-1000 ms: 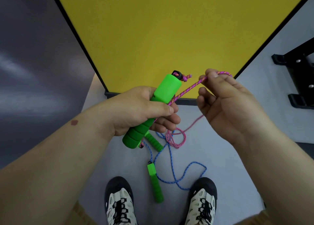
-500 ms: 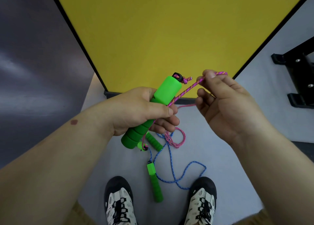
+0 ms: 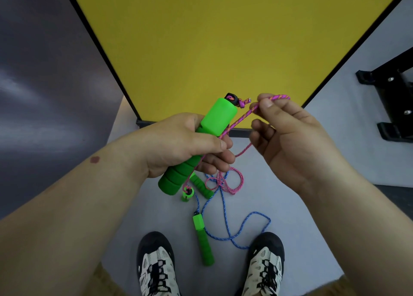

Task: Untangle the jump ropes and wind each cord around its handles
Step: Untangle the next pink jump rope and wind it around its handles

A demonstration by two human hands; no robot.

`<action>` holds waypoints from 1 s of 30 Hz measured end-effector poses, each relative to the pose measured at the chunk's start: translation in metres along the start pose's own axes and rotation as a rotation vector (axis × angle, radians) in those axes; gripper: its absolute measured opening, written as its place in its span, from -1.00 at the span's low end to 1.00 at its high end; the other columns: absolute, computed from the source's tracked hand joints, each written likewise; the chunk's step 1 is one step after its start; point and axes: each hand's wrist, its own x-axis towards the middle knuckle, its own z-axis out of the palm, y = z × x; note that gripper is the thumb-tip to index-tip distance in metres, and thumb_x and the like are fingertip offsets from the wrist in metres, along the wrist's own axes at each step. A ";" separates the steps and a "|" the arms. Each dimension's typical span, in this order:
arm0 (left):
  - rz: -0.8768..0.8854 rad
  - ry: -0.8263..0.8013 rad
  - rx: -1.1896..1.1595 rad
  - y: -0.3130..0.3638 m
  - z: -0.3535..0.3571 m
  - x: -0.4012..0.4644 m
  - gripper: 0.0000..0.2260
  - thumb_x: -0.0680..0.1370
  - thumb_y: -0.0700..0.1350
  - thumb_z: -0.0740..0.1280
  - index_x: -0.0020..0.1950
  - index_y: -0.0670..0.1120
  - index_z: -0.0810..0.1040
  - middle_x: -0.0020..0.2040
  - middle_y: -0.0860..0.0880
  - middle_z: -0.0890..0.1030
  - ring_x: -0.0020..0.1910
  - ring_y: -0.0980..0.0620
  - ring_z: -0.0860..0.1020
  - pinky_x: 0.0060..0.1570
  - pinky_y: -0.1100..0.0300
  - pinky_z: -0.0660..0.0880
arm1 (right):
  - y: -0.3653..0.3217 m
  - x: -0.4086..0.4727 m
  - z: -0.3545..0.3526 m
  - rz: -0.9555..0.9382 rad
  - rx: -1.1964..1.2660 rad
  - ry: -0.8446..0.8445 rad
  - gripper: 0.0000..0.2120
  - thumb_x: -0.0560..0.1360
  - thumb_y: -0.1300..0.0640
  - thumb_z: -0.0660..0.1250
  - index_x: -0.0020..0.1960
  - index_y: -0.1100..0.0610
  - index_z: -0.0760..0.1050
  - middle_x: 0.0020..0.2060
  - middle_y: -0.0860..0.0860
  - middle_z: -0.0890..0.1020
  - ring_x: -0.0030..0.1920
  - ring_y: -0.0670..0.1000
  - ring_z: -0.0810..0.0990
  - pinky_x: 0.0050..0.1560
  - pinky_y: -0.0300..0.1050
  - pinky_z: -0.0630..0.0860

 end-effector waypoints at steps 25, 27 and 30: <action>-0.013 0.011 -0.011 0.000 0.001 0.000 -0.95 0.60 -0.29 0.30 0.04 -0.21 0.54 -0.18 -0.13 0.71 -0.23 0.00 0.68 -0.20 0.18 0.62 | 0.010 -0.006 0.004 0.156 -0.006 -0.161 -0.89 0.50 0.11 0.41 -0.01 0.10 0.55 -0.14 0.04 0.62 -0.34 -0.09 0.57 -0.28 -0.22 0.55; -0.015 0.011 -0.009 -0.001 0.001 0.000 -0.95 0.60 -0.28 0.30 0.04 -0.21 0.54 -0.17 -0.14 0.72 -0.22 0.00 0.68 -0.19 0.17 0.62 | 0.011 -0.005 0.004 0.164 -0.003 -0.156 -0.94 0.51 0.14 0.41 -0.03 0.10 0.57 -0.19 0.04 0.61 -0.34 -0.09 0.57 -0.30 -0.22 0.55; -0.010 0.015 -0.019 -0.001 0.000 0.000 -0.95 0.60 -0.28 0.30 0.02 -0.20 0.55 -0.15 -0.14 0.72 -0.21 -0.01 0.69 -0.18 0.17 0.62 | 0.008 -0.002 0.002 0.109 0.017 -0.066 -0.98 0.53 0.17 0.40 -0.04 0.10 0.59 -0.25 -0.01 0.63 -0.36 -0.09 0.56 -0.30 -0.22 0.53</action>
